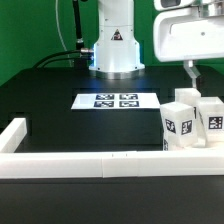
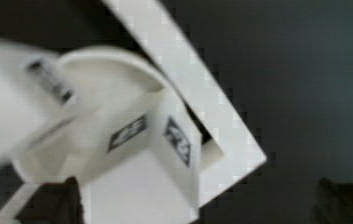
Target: Assemble stool
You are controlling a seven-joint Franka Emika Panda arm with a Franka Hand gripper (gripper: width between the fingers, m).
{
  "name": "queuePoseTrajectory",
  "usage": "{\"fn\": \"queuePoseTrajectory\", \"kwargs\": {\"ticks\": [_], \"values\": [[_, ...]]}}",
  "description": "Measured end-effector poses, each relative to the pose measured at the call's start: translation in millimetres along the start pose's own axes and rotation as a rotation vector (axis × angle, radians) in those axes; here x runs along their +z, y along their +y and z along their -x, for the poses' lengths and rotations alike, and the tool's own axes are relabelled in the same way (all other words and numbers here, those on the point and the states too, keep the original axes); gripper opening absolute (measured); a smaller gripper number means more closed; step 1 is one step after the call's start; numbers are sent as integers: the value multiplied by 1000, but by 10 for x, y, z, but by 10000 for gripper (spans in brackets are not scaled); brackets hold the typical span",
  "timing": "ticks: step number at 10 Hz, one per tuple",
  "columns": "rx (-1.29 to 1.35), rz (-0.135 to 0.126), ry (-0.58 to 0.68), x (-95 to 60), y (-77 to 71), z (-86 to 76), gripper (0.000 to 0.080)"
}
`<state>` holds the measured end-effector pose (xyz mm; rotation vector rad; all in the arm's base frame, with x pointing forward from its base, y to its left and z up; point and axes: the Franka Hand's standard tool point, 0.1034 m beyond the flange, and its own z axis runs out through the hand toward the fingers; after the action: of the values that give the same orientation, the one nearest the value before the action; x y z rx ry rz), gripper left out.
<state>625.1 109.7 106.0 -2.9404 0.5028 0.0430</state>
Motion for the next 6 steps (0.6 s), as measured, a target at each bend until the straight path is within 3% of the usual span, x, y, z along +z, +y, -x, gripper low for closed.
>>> {"fn": "queuePoseTrajectory", "kwargs": {"ticks": [1,5,6], "values": [[-66,-15,2,7,80,-82,649],[-407,36,1,2,161,-100,649],[-638,96,-14,-8,154,-92,649]]}}
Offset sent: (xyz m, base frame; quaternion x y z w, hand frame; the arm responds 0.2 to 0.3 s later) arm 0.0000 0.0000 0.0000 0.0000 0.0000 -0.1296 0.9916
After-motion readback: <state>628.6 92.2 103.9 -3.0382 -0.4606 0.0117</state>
